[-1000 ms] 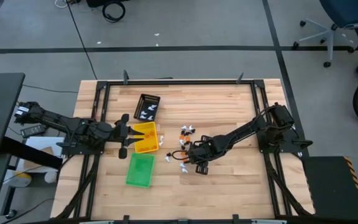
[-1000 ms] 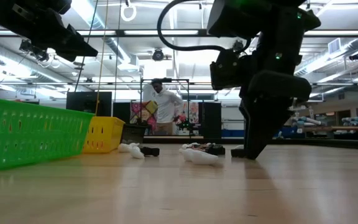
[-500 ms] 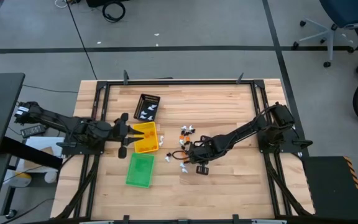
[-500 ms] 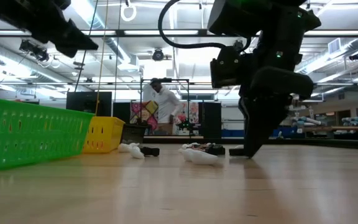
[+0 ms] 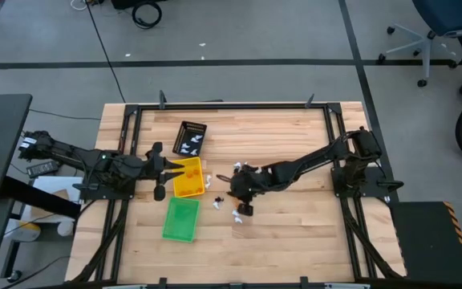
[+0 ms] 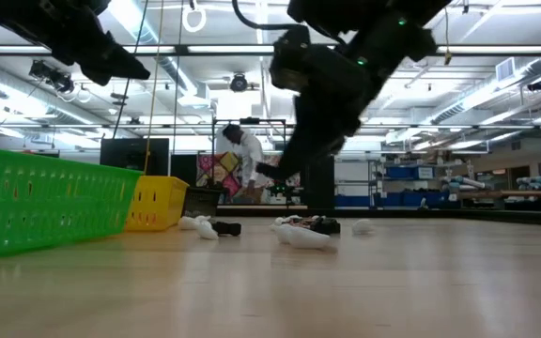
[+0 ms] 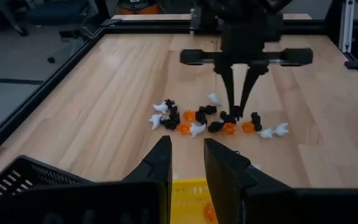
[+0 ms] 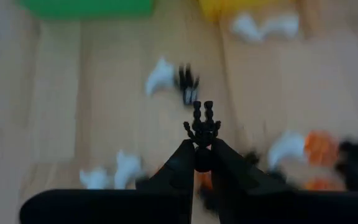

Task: Sort Halloween decoration
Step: Put the black skeleton toy into the green basket

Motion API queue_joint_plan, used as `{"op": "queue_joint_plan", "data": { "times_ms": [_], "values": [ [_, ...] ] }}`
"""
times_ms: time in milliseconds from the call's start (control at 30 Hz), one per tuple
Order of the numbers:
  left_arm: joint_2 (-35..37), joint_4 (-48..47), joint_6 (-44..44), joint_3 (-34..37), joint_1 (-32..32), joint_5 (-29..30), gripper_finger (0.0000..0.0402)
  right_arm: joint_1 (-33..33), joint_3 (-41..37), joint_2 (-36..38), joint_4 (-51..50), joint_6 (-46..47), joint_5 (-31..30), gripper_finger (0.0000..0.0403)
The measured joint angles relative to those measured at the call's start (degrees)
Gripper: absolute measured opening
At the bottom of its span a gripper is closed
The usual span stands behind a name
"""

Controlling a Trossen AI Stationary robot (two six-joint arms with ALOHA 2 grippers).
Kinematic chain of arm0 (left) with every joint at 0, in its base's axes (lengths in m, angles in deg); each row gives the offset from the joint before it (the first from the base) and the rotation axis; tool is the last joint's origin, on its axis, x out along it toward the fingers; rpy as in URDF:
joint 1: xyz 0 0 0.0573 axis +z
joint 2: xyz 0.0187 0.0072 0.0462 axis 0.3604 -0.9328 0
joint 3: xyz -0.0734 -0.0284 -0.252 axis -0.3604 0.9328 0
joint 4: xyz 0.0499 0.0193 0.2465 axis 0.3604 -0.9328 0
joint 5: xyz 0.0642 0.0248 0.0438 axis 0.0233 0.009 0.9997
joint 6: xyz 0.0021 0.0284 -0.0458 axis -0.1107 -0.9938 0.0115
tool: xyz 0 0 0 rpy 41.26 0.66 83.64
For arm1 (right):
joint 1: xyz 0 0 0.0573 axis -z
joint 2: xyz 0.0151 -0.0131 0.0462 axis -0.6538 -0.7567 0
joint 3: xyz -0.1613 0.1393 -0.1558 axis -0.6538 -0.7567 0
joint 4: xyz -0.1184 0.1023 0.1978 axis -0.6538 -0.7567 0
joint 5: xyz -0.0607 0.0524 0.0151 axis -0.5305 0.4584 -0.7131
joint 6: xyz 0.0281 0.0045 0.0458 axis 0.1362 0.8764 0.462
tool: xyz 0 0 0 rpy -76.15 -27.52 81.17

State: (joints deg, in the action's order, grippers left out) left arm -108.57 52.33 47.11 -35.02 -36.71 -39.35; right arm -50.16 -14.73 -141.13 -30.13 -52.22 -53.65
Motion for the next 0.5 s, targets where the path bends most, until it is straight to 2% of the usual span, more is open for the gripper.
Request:
{"op": "queue_joint_plan", "data": {
  "times_ms": [367,500],
  "values": [
    [0.0,-0.8,-0.4,0.0,0.0,2.0,0.0069,1.6,0.0,0.0,15.8,-4.1,3.5,0.0044],
    [0.0,-0.8,-0.4,0.0,0.0,2.9,0.0069,0.5,0.8,0.0,18.4,-4.4,3.2,0.0044]
  ]
}}
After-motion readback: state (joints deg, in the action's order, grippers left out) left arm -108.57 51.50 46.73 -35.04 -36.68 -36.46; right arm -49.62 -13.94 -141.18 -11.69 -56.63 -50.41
